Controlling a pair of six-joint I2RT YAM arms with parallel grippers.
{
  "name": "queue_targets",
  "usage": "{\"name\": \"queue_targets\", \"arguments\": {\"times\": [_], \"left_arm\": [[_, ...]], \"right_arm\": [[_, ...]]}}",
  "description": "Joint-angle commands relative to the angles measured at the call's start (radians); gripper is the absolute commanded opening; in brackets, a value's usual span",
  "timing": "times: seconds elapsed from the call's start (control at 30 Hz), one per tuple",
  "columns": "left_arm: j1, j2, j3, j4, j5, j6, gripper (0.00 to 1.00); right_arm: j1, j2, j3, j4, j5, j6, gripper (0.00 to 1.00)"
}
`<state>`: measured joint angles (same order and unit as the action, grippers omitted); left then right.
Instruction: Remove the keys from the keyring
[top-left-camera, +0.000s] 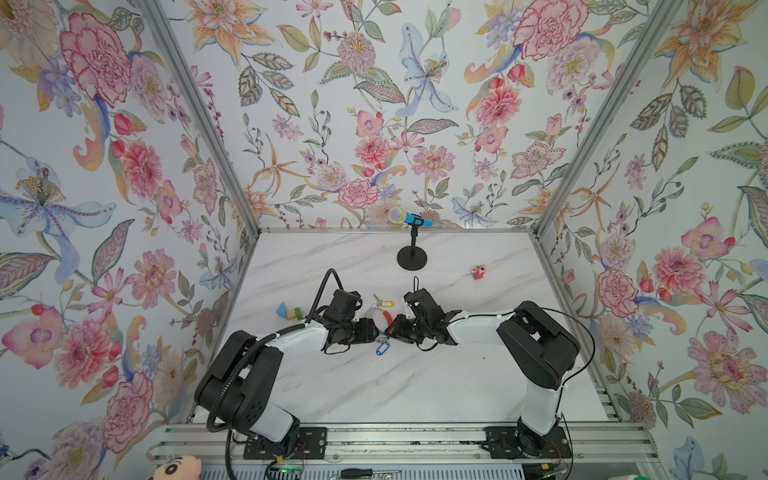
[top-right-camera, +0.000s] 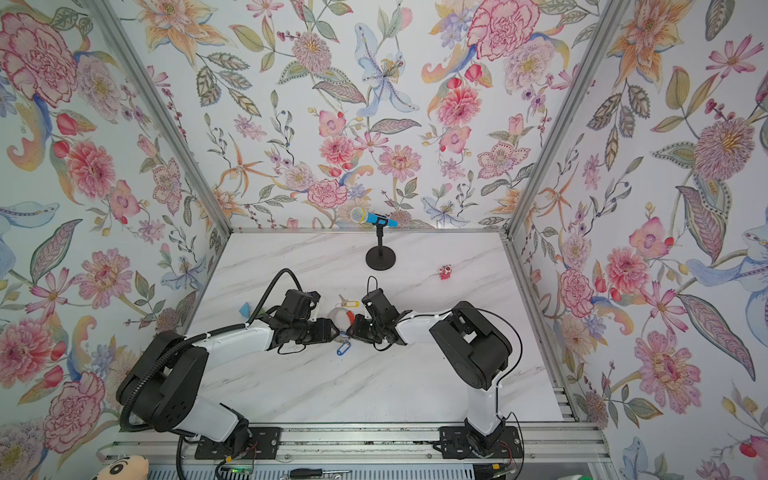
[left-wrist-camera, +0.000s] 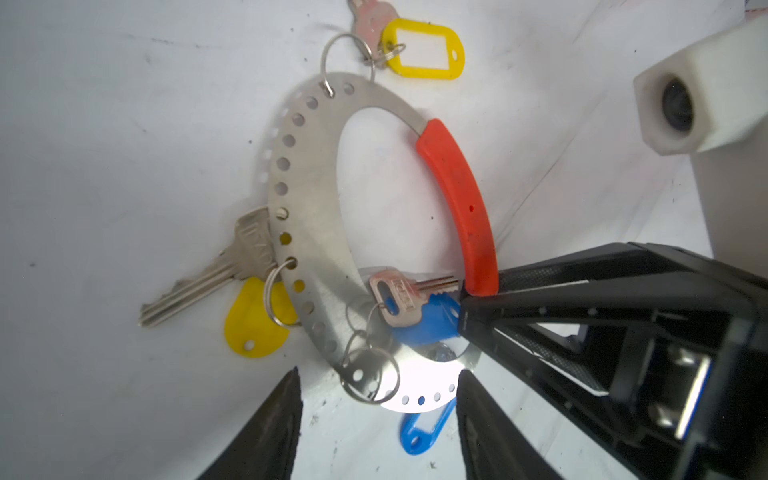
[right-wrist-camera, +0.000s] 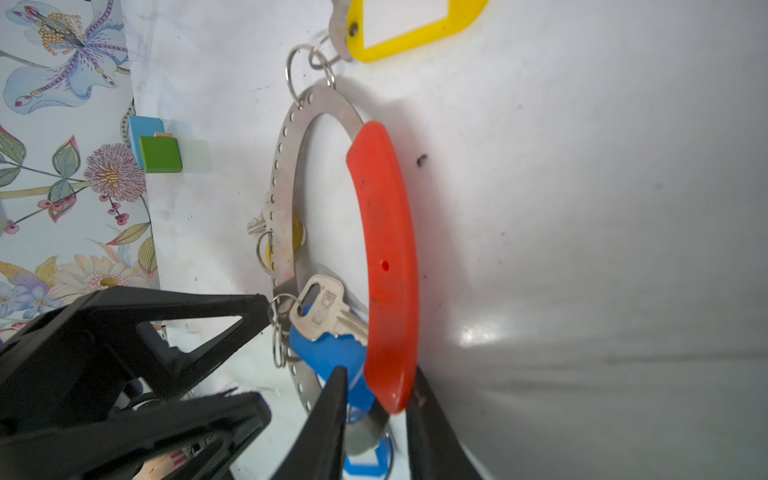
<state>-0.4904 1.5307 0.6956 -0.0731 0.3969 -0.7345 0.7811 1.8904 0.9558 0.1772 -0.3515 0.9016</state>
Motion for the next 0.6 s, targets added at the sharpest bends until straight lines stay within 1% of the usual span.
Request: {"name": "queue_targets", "arguments": {"times": [0.0, 0.1, 0.23, 0.33, 0.4, 0.57], "left_arm": [[-0.002, 0.011, -0.025, 0.073, 0.012, -0.063, 0.62], [-0.003, 0.004, -0.057, 0.122, 0.002, -0.106, 0.62], [-0.007, -0.001, -0.133, 0.308, 0.052, -0.225, 0.61], [-0.008, 0.003, -0.152, 0.382, 0.058, -0.268, 0.60], [-0.010, 0.004, -0.175, 0.459, 0.069, -0.312, 0.58], [-0.009, -0.020, -0.200, 0.581, 0.076, -0.381, 0.54]], "right_arm": [[0.015, 0.001, 0.005, -0.085, 0.020, -0.020, 0.27], [0.018, -0.001, 0.010, -0.099, 0.025, -0.029, 0.27], [0.021, 0.000, 0.012, -0.100, 0.024, -0.031, 0.26], [0.030, 0.007, 0.019, -0.105, 0.024, -0.035, 0.26], [0.036, 0.013, 0.025, -0.121, 0.030, -0.045, 0.25], [0.040, 0.021, 0.033, -0.143, 0.041, -0.057, 0.24]]}}
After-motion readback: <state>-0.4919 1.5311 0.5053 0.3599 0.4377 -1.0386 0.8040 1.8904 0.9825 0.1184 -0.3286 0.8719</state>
